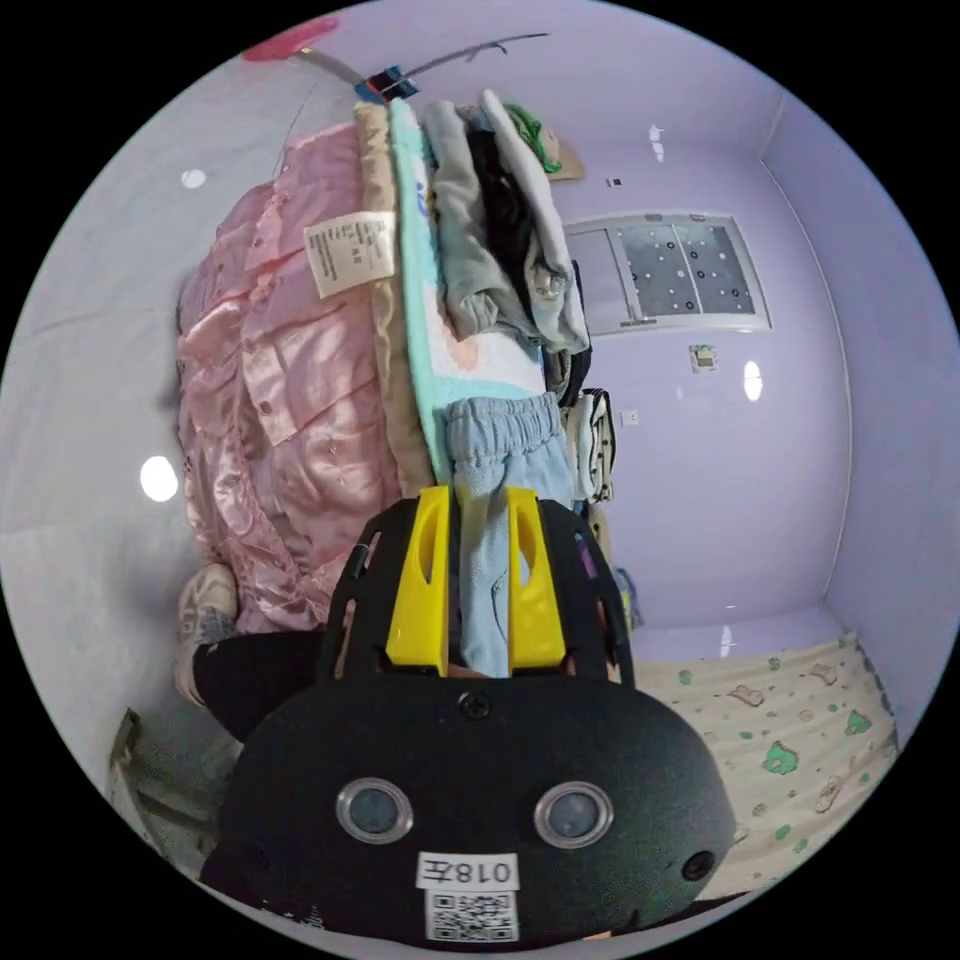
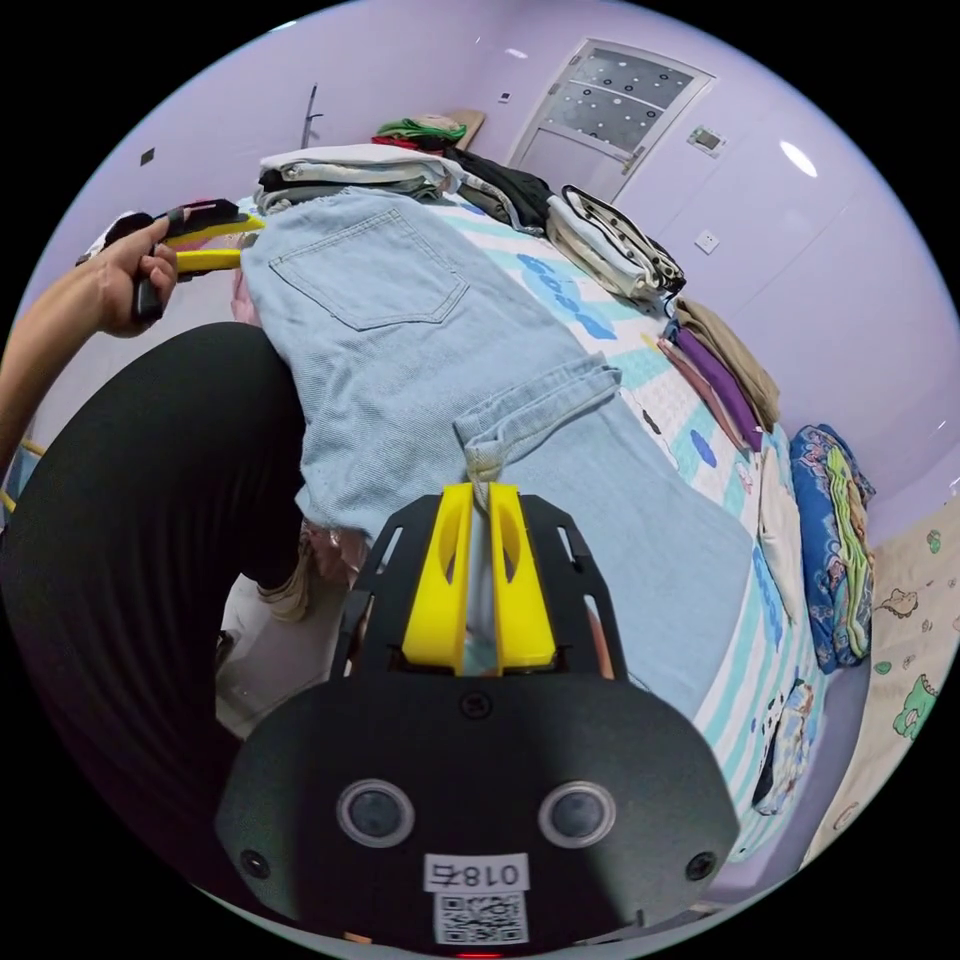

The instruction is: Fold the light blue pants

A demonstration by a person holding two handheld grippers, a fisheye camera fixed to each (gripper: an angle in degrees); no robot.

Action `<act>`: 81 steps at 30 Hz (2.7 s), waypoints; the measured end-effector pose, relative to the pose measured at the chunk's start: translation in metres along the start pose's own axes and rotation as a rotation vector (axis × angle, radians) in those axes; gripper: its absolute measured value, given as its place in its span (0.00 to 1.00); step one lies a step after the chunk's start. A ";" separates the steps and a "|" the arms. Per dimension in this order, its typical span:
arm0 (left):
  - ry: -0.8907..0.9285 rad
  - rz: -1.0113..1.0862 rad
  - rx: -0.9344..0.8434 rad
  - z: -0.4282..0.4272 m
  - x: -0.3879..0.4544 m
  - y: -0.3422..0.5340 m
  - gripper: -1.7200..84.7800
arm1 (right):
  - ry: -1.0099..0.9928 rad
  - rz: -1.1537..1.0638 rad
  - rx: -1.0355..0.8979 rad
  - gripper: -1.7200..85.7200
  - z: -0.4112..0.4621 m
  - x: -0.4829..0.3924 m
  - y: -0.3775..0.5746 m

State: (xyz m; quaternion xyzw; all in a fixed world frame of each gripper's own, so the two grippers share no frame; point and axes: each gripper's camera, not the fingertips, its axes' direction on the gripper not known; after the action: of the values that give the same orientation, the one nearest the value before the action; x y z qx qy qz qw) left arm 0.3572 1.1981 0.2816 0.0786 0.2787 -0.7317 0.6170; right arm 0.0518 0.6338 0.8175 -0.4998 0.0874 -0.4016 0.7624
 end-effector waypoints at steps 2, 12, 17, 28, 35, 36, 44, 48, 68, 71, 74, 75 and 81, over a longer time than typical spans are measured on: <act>-0.100 0.128 0.008 0.000 0.028 0.010 0.13 | -0.004 0.008 -0.001 0.06 0.004 0.000 0.000; -0.280 0.393 0.146 0.015 0.068 0.014 0.20 | -0.016 0.024 -0.010 0.03 0.011 0.005 -0.001; -0.189 0.364 0.101 0.038 0.069 0.019 0.21 | -0.019 0.036 -0.022 0.02 0.009 0.009 -0.004; 0.012 0.286 0.004 0.050 0.085 0.031 0.13 | -0.032 0.055 -0.038 0.03 -0.021 0.030 -0.012; 0.032 0.449 -0.014 0.042 0.180 0.058 0.10 | -0.077 0.030 -0.048 0.08 -0.061 0.055 -0.014; 0.030 0.476 -0.012 0.042 0.192 0.062 0.10 | -0.091 0.026 -0.042 0.09 -0.074 0.062 -0.013; 0.130 0.982 -0.057 0.082 0.402 0.196 0.10 | -0.184 0.500 0.157 0.08 -0.189 0.208 0.076; 0.202 1.231 -0.142 0.131 0.474 0.316 0.10 | -0.137 0.821 0.228 0.06 -0.238 0.286 0.166; 0.104 1.098 -0.391 0.277 0.479 0.317 0.18 | -0.577 1.001 0.301 0.16 -0.346 0.461 0.223; -0.023 0.898 -0.393 0.300 0.447 0.231 0.19 | -0.782 1.103 0.273 0.17 -0.327 0.497 0.228; -0.014 0.724 -0.596 0.350 0.411 0.183 0.21 | -0.916 1.214 0.221 0.17 -0.314 0.511 0.245; -0.011 0.699 -0.639 0.361 0.405 0.178 0.21 | -0.962 1.244 0.231 0.16 -0.315 0.510 0.253; 0.149 0.552 -0.801 0.429 0.378 0.148 0.21 | -1.113 1.297 0.296 0.18 -0.358 0.494 0.280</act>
State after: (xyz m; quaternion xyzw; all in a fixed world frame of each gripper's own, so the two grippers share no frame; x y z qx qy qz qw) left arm 0.5103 0.6443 0.4195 -0.0419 0.5502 -0.3689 0.7480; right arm 0.3340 0.0900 0.5433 -0.3708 -0.0838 0.4081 0.8300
